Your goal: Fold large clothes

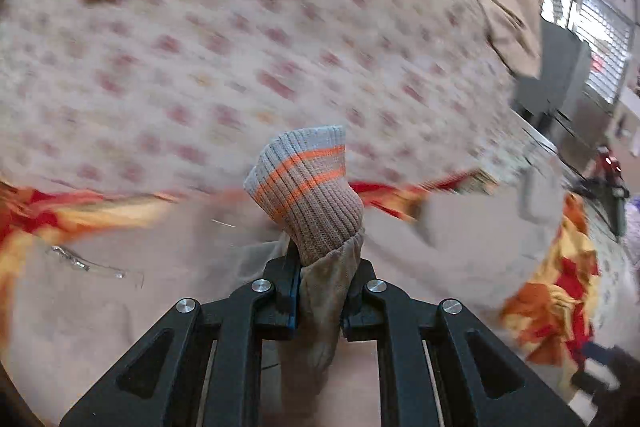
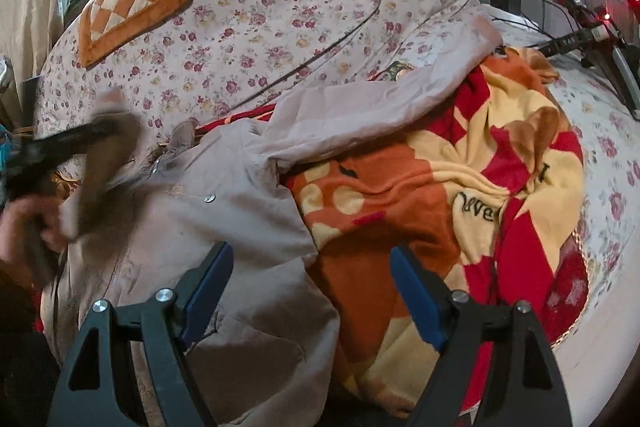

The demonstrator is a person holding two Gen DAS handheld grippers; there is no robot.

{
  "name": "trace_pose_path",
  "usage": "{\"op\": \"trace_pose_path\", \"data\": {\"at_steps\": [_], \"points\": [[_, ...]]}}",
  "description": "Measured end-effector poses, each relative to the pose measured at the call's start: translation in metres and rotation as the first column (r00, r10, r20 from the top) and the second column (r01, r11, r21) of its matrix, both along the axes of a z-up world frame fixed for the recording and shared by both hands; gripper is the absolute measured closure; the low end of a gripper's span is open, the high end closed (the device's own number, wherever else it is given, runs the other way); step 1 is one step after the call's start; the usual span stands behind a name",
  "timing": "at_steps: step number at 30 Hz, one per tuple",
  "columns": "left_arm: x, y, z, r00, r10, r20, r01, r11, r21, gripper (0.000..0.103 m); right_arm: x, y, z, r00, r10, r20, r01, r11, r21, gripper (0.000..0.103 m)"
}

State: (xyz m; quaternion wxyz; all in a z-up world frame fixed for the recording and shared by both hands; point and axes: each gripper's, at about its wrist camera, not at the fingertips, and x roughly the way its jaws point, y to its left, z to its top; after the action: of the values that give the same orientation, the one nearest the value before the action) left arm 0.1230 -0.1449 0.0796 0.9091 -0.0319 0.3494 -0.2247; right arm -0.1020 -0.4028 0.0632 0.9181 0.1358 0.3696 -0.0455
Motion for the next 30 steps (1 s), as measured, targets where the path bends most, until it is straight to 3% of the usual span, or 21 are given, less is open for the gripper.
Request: {"op": "trace_pose_path", "data": {"at_steps": [2, 5, 8, 11, 13, 17, 20, 23, 25, 26, 28, 30], "points": [[-0.003, -0.034, -0.021, 0.998, -0.035, -0.057, 0.034, 0.999, -0.017, 0.096, 0.0, 0.0, -0.001, 1.0, 0.005, 0.0, -0.005, 1.0, 0.007, 0.018], [-0.008, -0.053, -0.044, 0.986, -0.067, -0.152, 0.061, 0.997, -0.046, 0.093, 0.0, -0.003, -0.002, 1.0, 0.011, 0.0, -0.011, 1.0, 0.028, 0.018], [-0.008, -0.053, -0.056, 0.972, -0.088, -0.216, 0.077, 0.995, -0.059, 0.081, 0.002, -0.005, -0.004, 1.0, 0.011, -0.007, -0.011, 0.999, 0.043, 0.018], [-0.012, -0.043, -0.055, 0.96, -0.12, -0.253, 0.095, 0.99, -0.108, 0.063, 0.003, -0.003, -0.004, 1.0, 0.011, -0.012, -0.01, 0.999, 0.037, 0.018], [-0.017, -0.038, -0.053, 0.945, -0.165, -0.281, 0.125, 0.98, -0.155, 0.058, 0.005, -0.002, -0.004, 1.0, 0.011, -0.019, -0.011, 0.999, 0.03, 0.018], [-0.033, -0.03, -0.038, 0.928, -0.254, -0.271, 0.195, 0.954, -0.228, 0.058, 0.005, -0.002, -0.003, 1.0, 0.003, -0.024, -0.003, 1.0, 0.025, 0.018], [-0.041, 0.001, -0.021, 0.943, -0.251, -0.219, 0.202, 0.954, -0.223, 0.058, 0.005, -0.002, -0.002, 0.999, -0.009, -0.031, 0.009, 1.0, 0.018, 0.018], [-0.036, 0.053, -0.01, 0.974, -0.15, -0.172, 0.122, 0.979, -0.162, 0.058, 0.013, 0.0, 0.012, 1.0, 0.002, -0.026, -0.002, 1.0, -0.013, 0.018], [-0.028, 0.097, -0.008, 0.99, 0.006, -0.141, -0.01, 0.999, -0.033, 0.058, 0.026, 0.006, 0.029, 0.999, 0.045, -0.008, -0.045, 0.998, -0.05, 0.018], [-0.023, 0.113, -0.01, 0.988, 0.073, -0.134, -0.071, 0.997, 0.023, 0.058, 0.036, 0.011, 0.037, 0.997, 0.076, -0.009, -0.076, 0.994, -0.073, 0.018], [-0.013, 0.151, -0.02, 0.96, 0.247, -0.136, -0.231, 0.966, 0.12, 0.062, 0.063, 0.027, 0.053, 0.988, 0.151, -0.023, -0.152, 0.984, -0.092, 0.018], [-0.004, 0.178, -0.031, 0.923, 0.351, -0.158, -0.33, 0.933, 0.142, 0.07, 0.097, 0.051, 0.059, 0.967, 0.252, -0.05, -0.255, 0.964, -0.07, 0.018]]}}
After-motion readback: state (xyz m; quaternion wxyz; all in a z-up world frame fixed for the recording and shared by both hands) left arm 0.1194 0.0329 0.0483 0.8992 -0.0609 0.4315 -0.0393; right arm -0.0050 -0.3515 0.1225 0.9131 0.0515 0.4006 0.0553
